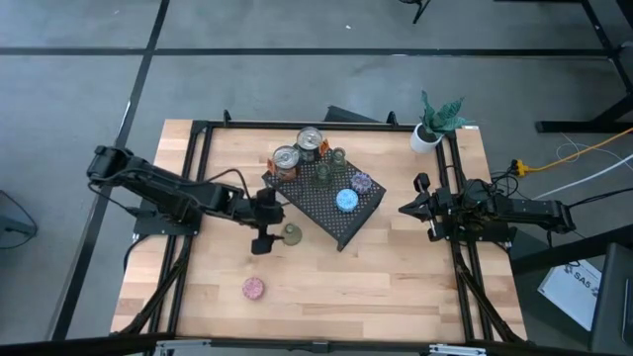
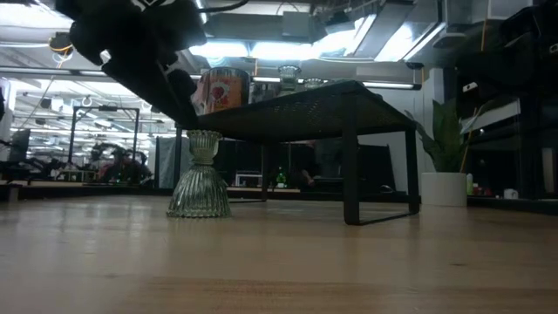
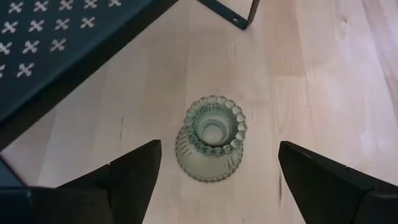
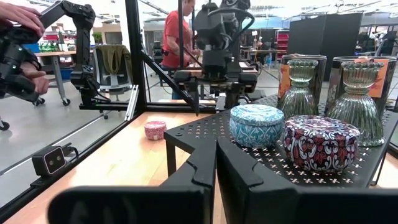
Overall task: Pick & Place candle stick holders
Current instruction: Put the glass candle holder on the shelf
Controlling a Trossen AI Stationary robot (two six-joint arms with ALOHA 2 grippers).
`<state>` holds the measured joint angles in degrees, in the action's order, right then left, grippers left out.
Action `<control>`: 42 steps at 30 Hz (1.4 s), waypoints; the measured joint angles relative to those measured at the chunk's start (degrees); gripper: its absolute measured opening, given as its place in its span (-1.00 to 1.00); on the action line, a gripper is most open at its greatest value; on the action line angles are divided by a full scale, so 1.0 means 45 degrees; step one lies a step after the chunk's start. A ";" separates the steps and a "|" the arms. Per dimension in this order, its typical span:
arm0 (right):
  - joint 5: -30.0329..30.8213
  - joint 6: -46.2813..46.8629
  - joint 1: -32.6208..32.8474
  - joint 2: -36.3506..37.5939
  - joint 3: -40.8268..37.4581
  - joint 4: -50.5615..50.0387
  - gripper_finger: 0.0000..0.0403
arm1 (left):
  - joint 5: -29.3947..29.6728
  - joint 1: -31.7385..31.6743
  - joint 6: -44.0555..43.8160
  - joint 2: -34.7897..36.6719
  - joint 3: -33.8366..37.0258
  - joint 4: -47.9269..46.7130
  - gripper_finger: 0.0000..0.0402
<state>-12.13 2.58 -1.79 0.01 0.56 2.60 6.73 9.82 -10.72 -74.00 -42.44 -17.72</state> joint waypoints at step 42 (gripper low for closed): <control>-0.0003 -0.0002 0.0000 0.0000 0.0002 0.0001 -0.92 | 0.0684 -0.0013 -0.0160 -0.1597 0.0005 0.1949 0.60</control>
<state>-12.14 2.57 -1.79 0.01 0.57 2.60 9.81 9.76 -11.44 -81.19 -42.41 -8.95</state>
